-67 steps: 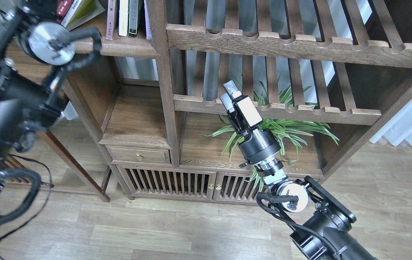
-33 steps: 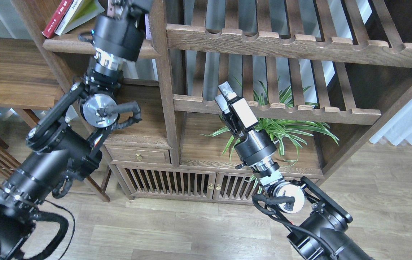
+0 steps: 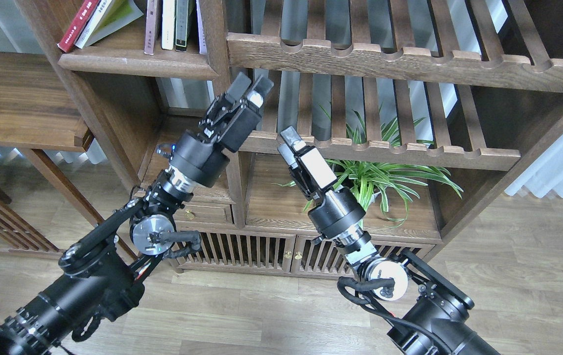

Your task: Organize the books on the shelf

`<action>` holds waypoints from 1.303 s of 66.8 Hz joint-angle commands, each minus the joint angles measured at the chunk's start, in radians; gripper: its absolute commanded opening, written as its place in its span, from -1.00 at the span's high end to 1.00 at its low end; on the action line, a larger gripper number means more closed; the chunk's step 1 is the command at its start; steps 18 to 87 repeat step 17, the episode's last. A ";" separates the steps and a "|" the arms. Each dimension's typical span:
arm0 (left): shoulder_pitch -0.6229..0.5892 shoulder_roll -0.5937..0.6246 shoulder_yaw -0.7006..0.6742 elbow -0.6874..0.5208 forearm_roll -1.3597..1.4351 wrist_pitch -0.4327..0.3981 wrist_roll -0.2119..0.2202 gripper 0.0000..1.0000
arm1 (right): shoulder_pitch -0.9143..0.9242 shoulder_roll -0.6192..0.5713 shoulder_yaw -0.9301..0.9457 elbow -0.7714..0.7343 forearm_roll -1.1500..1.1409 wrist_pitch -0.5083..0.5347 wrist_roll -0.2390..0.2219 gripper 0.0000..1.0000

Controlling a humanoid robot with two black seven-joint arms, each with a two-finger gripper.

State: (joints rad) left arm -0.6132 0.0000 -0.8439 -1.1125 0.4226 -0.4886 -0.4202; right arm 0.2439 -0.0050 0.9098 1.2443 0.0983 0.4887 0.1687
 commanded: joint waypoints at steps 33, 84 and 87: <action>0.004 0.000 -0.015 0.000 -0.001 0.000 0.005 -0.97 | -0.003 -0.001 0.008 0.001 0.000 0.000 0.003 -0.71; 0.004 0.000 -0.015 0.000 -0.001 0.000 0.005 -0.97 | -0.003 -0.001 0.008 0.001 0.000 0.000 0.003 -0.71; 0.004 0.000 -0.015 0.000 -0.001 0.000 0.005 -0.97 | -0.003 -0.001 0.008 0.001 0.000 0.000 0.003 -0.71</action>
